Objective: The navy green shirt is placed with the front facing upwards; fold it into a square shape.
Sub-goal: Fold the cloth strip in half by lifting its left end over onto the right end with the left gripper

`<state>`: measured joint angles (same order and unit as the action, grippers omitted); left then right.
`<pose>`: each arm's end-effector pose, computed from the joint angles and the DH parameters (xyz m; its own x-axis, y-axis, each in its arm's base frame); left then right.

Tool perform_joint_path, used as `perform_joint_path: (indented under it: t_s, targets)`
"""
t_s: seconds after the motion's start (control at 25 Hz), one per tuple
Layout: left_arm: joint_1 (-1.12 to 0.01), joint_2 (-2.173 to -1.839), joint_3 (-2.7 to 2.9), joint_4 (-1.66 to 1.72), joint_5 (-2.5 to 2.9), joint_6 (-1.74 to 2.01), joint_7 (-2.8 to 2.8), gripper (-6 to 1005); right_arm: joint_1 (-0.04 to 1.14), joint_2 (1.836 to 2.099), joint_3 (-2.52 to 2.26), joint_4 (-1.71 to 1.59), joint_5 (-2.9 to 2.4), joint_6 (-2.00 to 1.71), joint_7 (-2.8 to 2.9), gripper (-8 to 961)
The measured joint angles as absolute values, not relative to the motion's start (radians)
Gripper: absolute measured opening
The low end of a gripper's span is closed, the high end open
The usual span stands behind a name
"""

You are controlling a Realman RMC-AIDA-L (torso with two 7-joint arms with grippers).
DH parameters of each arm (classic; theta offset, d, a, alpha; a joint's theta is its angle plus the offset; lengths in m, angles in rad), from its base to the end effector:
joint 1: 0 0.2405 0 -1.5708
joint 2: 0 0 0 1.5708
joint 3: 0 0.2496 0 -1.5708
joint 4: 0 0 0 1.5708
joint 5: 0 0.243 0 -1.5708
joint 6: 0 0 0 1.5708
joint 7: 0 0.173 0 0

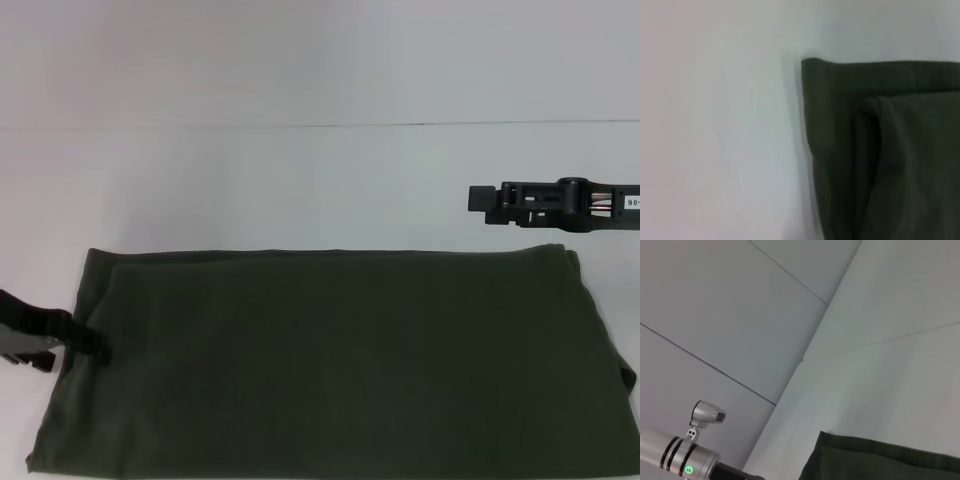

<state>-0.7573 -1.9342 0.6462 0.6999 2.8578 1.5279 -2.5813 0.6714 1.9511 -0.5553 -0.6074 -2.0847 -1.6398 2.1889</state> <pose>-0.3310 0.3946 0.0441 0.1349 0.9900 0.0422 0.9103 -0.1070 -0.4000 0.2471 0.4013 0.0350 0.3107 -0.8294 -0.4643 -0.8649 -0.4493 0.2238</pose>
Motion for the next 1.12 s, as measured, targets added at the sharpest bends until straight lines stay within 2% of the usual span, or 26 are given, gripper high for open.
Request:
perform_joint_path:
  t_s: [1.12]
  targets:
    - [-0.762,-1.939,0.661,0.660,2.852,1.507,-2.585,878,0.670,1.954,-0.563,-0.607,-2.084,-1.645,2.192,856]
